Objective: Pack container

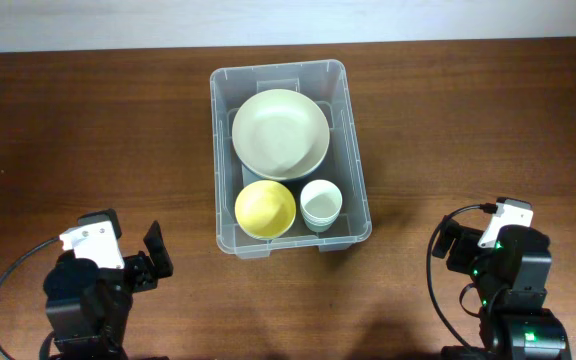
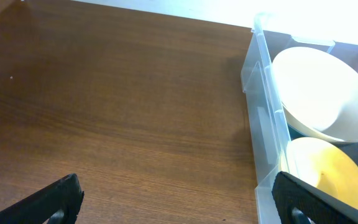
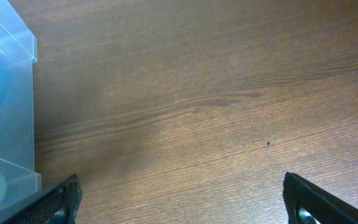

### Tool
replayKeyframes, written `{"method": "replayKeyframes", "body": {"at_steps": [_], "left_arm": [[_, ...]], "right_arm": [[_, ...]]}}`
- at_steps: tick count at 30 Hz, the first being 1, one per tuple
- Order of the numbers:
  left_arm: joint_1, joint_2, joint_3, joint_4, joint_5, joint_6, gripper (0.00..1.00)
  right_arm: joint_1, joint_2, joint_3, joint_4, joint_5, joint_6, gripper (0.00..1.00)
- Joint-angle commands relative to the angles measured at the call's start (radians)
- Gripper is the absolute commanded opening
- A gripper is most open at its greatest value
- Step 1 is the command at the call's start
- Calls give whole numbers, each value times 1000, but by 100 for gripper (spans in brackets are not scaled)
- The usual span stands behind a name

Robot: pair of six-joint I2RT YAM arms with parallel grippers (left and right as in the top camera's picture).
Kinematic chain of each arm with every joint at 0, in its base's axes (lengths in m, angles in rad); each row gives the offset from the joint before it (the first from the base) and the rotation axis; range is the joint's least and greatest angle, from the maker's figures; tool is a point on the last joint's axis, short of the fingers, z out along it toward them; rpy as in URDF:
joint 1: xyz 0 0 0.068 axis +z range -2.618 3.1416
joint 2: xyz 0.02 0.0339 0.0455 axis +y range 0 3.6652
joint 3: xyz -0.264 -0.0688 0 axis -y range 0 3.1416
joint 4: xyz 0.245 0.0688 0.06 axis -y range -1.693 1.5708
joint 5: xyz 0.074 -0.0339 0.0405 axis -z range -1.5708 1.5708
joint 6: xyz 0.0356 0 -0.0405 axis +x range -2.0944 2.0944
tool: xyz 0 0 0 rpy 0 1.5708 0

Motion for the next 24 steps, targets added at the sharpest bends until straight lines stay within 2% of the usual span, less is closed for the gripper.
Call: {"method": "replayKeyframes", "body": {"at_steps": [1,9,16,19,24], "left_arm": [[2,-6,-8,0,-11,-13,99],[2,-6,-8,0,-11,-13,99],[2,-6,-8,0,-11,-13,99],[2,-6,-8,0,-11,-13,99],[2,-6,-8,0,-10,-13,99]], "right_arm": [[-5,17,-9,0,0,12,99],[3,-5,-9,-21,-5,12,99],[115,-253,-144,3,-32,-3,99],[128,-388,-259,83,-68,-5,99],[128,-498,-354,174,-146,-92,99]]}}
